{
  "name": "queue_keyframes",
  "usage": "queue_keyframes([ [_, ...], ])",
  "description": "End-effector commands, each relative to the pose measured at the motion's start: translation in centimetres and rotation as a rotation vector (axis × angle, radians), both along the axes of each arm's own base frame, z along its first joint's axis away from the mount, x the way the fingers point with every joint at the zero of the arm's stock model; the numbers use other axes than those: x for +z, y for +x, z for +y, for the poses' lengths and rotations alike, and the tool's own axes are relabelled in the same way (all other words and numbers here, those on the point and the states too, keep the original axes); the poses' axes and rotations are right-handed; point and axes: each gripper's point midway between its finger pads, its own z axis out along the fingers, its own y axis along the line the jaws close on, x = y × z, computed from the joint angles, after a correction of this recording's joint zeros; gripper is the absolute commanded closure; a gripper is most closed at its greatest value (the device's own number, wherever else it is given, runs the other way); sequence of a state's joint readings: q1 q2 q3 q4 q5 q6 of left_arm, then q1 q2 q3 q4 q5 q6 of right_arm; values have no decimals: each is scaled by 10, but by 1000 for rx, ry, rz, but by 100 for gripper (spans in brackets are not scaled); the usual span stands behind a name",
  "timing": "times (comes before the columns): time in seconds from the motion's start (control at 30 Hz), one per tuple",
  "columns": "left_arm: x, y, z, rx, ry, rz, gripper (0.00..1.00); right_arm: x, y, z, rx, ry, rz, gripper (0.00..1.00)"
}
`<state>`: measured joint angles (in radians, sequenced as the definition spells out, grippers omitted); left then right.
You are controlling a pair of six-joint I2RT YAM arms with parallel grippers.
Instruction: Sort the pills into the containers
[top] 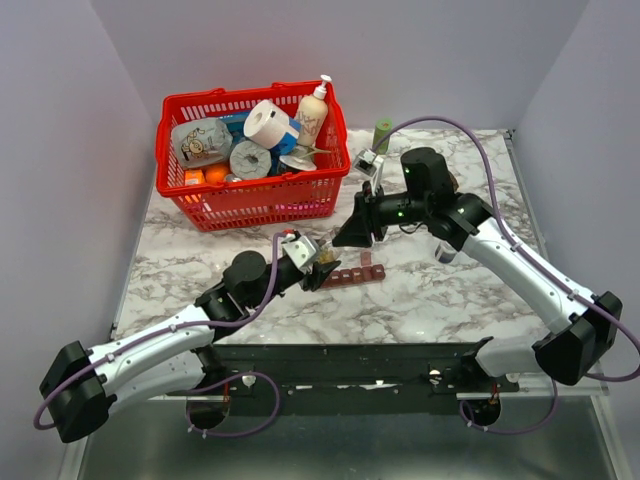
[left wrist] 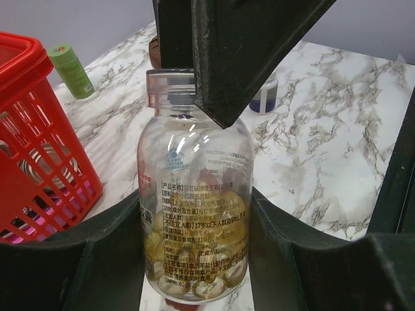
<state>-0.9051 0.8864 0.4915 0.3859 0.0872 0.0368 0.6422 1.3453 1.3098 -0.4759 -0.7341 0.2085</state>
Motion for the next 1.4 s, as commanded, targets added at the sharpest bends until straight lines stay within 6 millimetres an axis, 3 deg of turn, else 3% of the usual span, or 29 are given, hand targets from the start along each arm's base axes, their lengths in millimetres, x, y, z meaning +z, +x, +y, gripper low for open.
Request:
queue_keyframes([
  [0.0,25,0,2,8,-41,-46,100,11,-6,7,65,16,-49,78],
  [0.07,27,-6,1,-24,-32,-63,100,16,-11,9,121,31,-95,89],
  [0.23,23,-33,-4,-188,26,-110,100,40,-34,11,350,109,-330,98],
  [0.4,26,-65,-4,-378,49,-129,100,66,-63,9,598,205,-534,99],
  [0.53,30,-81,-4,-489,47,-106,100,58,-78,15,772,208,-756,100],
  [0.63,30,-90,-6,-569,38,-59,100,48,-83,19,826,183,-819,99],
  [0.8,18,-87,-9,-596,76,15,100,43,-72,21,769,122,-828,98],
  [0.83,16,-82,-9,-568,83,18,100,43,-71,21,744,109,-796,96],
  [0.93,16,-74,-7,-516,92,0,100,42,-60,20,631,50,-718,75],
  [0.97,18,-68,-4,-476,88,-11,100,40,-54,19,594,16,-709,56],
  [1.07,19,-61,-1,-416,70,-12,100,38,-56,9,540,-9,-654,25],
  [1.17,18,-59,0,-392,18,14,100,34,-71,5,532,40,-593,17],
  [1.37,20,-43,-4,-295,-77,104,100,41,-64,15,426,77,-477,13],
])
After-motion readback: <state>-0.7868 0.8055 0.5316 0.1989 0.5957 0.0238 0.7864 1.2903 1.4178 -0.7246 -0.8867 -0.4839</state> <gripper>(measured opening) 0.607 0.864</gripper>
